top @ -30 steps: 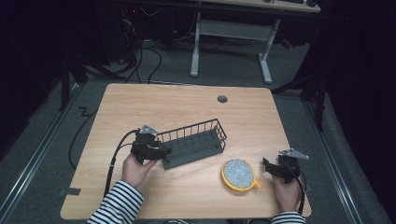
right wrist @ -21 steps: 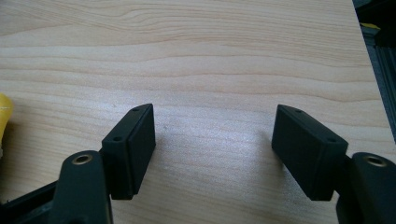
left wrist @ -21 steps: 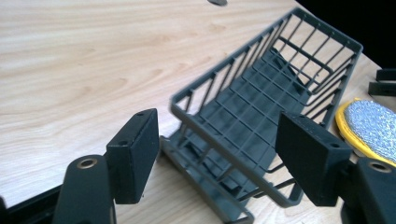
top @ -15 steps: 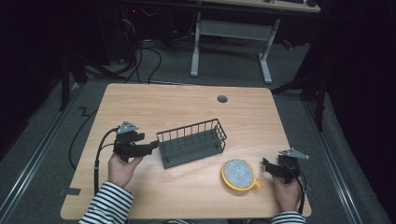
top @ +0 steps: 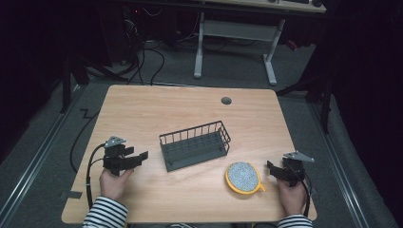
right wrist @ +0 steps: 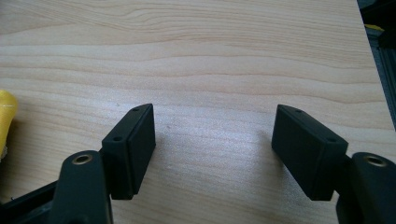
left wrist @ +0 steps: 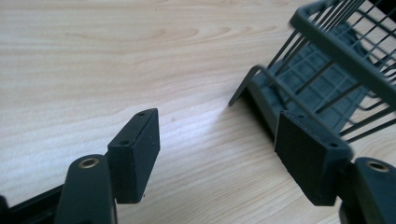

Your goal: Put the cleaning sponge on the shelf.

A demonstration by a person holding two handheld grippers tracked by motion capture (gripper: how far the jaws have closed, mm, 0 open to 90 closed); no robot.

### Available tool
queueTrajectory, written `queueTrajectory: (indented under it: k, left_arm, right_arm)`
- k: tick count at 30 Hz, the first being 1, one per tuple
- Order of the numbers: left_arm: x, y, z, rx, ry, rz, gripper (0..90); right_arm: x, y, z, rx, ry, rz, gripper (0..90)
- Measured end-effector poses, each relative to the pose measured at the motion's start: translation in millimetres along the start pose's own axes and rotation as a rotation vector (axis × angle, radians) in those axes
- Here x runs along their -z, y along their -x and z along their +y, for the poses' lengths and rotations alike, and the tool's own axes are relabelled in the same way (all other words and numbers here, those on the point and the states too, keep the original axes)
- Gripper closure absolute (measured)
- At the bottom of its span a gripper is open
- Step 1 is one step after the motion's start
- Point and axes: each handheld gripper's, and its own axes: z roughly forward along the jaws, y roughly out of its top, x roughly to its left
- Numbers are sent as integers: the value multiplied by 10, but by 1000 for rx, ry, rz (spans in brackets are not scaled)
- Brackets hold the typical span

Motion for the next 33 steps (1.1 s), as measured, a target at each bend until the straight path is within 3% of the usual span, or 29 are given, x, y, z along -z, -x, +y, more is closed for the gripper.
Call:
queueTrajectory:
  k: [5, 11, 17, 22, 27, 31, 33]
  left_arm:
    - [-25, -47, -83, -5, -17, 41, 316]
    - [-116, -54, -202, -64, -56, 112, 313]
    - [-180, -120, -273, -50, -64, 150, 314]
    - [-229, -159, -296, -63, -77, 189, 315]
    - [-244, -186, -311, -71, -61, 213, 315]
    - [-276, -146, -374, -129, -26, 259, 325]
    - [-272, -148, -375, -127, -27, 256, 320]
  right_arm:
    - [0, 0, 0, 0, 0, 0, 304]
    - [0, 1, 0, 0, 0, 1, 305]
    - [-1, -3, 2, -4, 0, -3, 304]
    - [-1, -6, 2, -6, -2, -3, 304]
    - [-1, -3, 3, -4, -1, -3, 304]
    - [0, -8, 0, -6, -1, -3, 304]
    - [7, -8, 0, -5, -5, -1, 310]
